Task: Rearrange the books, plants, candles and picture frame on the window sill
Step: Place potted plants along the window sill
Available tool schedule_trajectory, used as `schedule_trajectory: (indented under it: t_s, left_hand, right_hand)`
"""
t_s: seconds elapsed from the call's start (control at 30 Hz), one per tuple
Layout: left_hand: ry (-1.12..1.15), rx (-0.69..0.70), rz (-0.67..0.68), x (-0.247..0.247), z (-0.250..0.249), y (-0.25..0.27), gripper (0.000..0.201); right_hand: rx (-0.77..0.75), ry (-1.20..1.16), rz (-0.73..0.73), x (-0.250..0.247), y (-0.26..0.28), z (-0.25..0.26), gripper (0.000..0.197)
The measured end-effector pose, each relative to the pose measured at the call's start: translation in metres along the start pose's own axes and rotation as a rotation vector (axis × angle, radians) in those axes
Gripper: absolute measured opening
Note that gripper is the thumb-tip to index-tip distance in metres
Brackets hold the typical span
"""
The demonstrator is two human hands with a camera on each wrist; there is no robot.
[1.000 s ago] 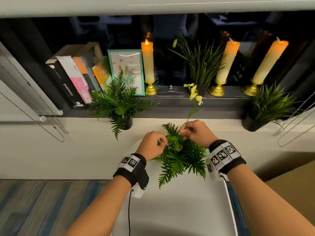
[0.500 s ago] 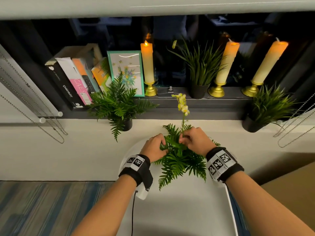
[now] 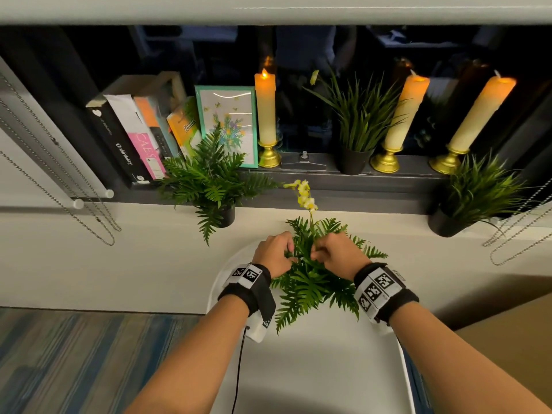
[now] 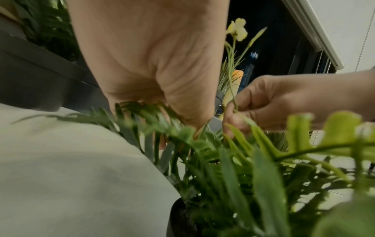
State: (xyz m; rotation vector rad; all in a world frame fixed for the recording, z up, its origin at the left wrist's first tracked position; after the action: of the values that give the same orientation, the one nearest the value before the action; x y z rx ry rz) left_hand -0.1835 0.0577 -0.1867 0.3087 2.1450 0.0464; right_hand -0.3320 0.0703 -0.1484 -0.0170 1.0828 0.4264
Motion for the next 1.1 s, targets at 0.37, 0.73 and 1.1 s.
schedule_trajectory:
  t_s: [0.37, 0.73, 1.1]
  left_hand:
    - [0.031, 0.063, -0.01, 0.0, -0.007, 0.001, 0.019]
    - [0.023, 0.066, -0.01, -0.004, -0.004, 0.0, 0.019]
    - [0.165, 0.099, -0.078, -0.007, 0.017, 0.013, 0.015]
  right_hand:
    - [-0.015, 0.042, 0.01, 0.027, 0.008, -0.012, 0.008]
    - [0.036, -0.013, -0.155, 0.028, 0.009, -0.012, 0.005]
    - [0.234, -0.014, -0.225, -0.03, 0.03, -0.039, 0.016]
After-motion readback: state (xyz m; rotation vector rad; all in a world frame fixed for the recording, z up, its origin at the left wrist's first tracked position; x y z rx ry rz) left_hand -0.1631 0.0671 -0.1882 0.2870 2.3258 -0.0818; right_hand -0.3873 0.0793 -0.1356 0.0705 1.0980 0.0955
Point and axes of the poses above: each hand's wrist, its own y-axis away from the middle knuckle, its own x-axis out of the palm, z = x × y, the point moved 5 cm from there along -y, towards the middle knuckle, and after that the axes turned 1 degree about x, right-handed, at the moved point
